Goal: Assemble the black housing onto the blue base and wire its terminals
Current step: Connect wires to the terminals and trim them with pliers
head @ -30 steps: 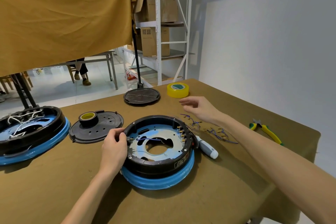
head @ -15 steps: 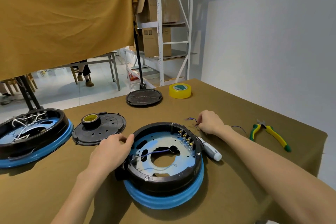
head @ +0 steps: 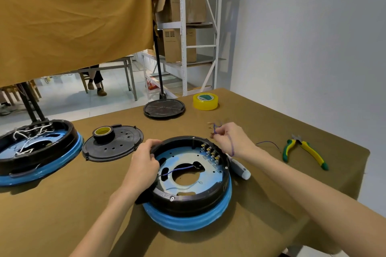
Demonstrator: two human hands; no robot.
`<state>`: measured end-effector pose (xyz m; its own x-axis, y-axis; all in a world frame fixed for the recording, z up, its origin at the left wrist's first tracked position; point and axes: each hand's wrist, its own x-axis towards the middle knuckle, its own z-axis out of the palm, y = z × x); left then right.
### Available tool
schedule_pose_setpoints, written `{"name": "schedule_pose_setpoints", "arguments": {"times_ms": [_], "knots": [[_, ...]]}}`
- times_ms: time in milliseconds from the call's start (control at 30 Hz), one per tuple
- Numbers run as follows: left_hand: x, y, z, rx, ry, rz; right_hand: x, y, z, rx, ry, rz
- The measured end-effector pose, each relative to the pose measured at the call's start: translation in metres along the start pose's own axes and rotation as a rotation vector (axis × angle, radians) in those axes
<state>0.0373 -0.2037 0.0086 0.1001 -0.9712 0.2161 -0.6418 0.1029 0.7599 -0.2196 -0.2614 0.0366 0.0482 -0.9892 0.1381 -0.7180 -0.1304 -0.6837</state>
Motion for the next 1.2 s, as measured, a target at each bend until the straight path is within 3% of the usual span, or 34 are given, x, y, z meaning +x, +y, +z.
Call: {"name": "schedule_pose_setpoints", "arguments": {"times_ms": [100,233,333,400,500,733,1000,1100,1200], "knots": [[-0.011,0.011,0.006,0.005,0.105,-0.085,-0.011,-0.010,0.005,-0.087,0.048,-0.085],[-0.024,0.021,-0.002,0.305,0.015,-0.148,-0.014,-0.015,0.012,-0.143,0.121,-0.104],[-0.032,0.028,-0.010,0.564,0.051,0.108,-0.011,-0.010,0.023,-0.064,0.118,-0.060],[-0.032,0.032,-0.014,0.449,-0.100,0.218,-0.009,-0.006,0.029,-0.003,0.139,-0.017],[-0.028,0.032,-0.018,0.184,-0.343,0.155,-0.005,-0.003,0.031,0.134,0.210,0.079],[-0.030,0.029,-0.011,0.170,-0.446,0.319,0.005,0.000,0.034,0.074,0.322,0.112],[-0.033,0.029,-0.011,0.206,-0.520,0.356,0.013,-0.005,0.033,-0.036,0.268,0.002],[-0.028,0.027,-0.017,-0.034,-0.421,0.320,0.020,-0.012,0.030,-0.019,0.191,-0.068],[-0.016,0.009,-0.027,-0.097,-0.057,0.285,0.025,-0.018,0.026,0.018,0.208,-0.110]]}}
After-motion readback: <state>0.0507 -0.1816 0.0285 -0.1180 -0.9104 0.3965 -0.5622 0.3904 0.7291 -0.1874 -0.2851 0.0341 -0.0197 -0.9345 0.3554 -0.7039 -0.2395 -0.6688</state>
